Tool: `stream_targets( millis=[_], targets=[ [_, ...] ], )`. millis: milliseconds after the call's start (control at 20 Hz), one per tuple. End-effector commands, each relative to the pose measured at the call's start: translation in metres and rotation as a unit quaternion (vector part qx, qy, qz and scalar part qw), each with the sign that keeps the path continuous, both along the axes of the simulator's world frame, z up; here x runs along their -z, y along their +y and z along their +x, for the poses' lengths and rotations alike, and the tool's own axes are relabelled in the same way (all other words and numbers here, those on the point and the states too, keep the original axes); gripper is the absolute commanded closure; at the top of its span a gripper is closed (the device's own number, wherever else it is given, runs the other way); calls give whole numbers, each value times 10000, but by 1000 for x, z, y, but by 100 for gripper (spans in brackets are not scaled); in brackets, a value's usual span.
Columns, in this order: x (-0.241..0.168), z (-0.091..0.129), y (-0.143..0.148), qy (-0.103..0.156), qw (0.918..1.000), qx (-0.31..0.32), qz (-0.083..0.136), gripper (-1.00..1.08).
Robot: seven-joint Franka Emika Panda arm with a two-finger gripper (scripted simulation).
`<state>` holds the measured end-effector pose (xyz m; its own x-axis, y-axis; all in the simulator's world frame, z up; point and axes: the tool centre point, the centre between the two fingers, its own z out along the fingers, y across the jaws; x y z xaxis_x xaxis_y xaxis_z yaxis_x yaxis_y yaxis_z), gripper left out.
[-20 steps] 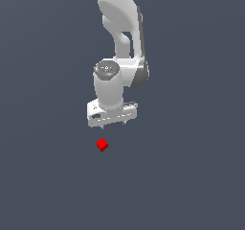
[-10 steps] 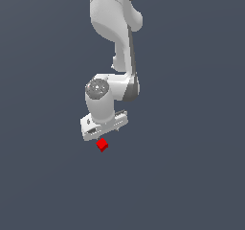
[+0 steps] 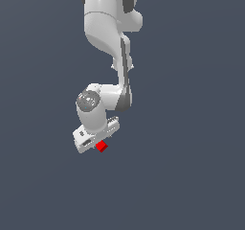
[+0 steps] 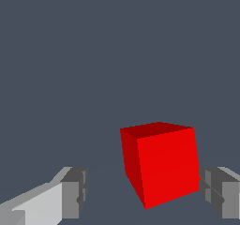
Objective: Pick up the red cube and move it to a goal position.
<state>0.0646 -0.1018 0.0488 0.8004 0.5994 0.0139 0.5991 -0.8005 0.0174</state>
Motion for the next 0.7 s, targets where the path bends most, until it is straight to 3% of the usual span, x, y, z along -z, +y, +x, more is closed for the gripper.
stream_targets(
  millis=[0, 400, 450, 650],
  targets=[
    [21, -1, 6, 105, 9997, -215, 33, -92],
    [29, 5, 3, 109, 9991, -412, 24, -92],
    [29, 5, 3, 109, 9991, -412, 24, 108],
    [29, 5, 3, 109, 9991, -412, 24, 108]
  ],
)
